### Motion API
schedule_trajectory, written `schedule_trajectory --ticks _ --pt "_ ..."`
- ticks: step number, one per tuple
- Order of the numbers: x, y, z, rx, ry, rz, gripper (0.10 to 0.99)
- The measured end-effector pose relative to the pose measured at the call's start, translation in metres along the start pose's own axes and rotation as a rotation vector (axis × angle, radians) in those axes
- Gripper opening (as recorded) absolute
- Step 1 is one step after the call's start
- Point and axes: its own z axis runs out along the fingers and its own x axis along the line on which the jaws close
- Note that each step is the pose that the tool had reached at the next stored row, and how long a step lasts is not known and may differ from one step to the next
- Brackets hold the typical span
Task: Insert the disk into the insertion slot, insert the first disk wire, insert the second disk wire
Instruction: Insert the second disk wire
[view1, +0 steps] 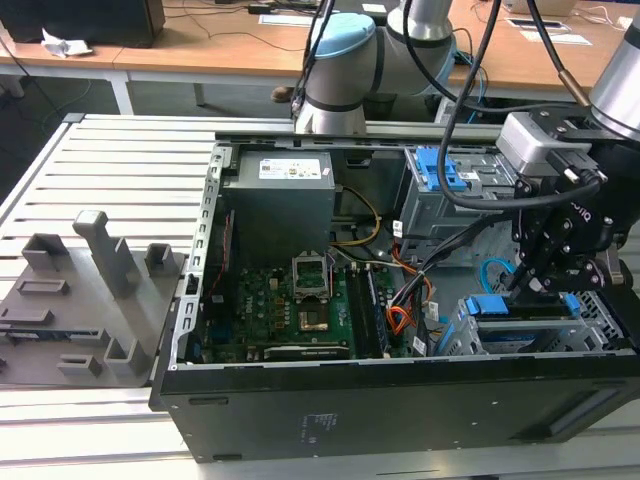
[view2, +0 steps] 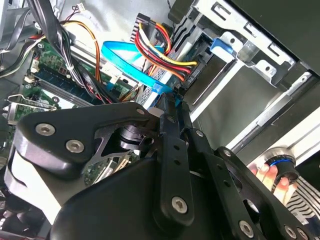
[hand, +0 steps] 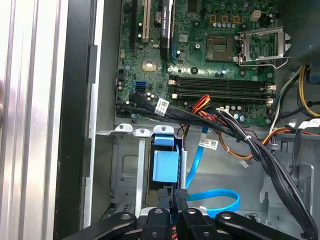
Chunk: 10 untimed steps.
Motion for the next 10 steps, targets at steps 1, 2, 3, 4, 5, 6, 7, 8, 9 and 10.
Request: schedule_trajectory --ticks 1,2,3,4,5,6,7,8,9,10 --pt "0.0001 -0.0003 0.0001 0.000 -0.0021 0.004 0.161" --pt "0.0001 -0.0004 0.0002 0.000 -0.0040 0.006 0.161" --pt "0.0000 -0.0008 0.0006 0.000 -0.0072 0.011 0.161" --pt "0.0001 -0.0010 0.0009 0.000 -0.0076 0.014 0.161" --pt "0.0000 -0.0012 0.0023 -0.001 -0.0082 0.016 0.161" --pt "0.0001 -0.0015 0.0025 -0.001 -0.0082 0.016 0.161" --pt "0.0002 -0.0018 0.0028 -0.001 -0.0083 0.016 0.161" --pt "0.0003 -0.0022 0.0031 -0.001 -0.0084 0.016 0.161" --pt "0.0004 -0.0025 0.0034 -0.001 -0.0084 0.016 0.161" --pt "0.0006 -0.0029 0.0038 -0.001 -0.0084 0.016 0.161"
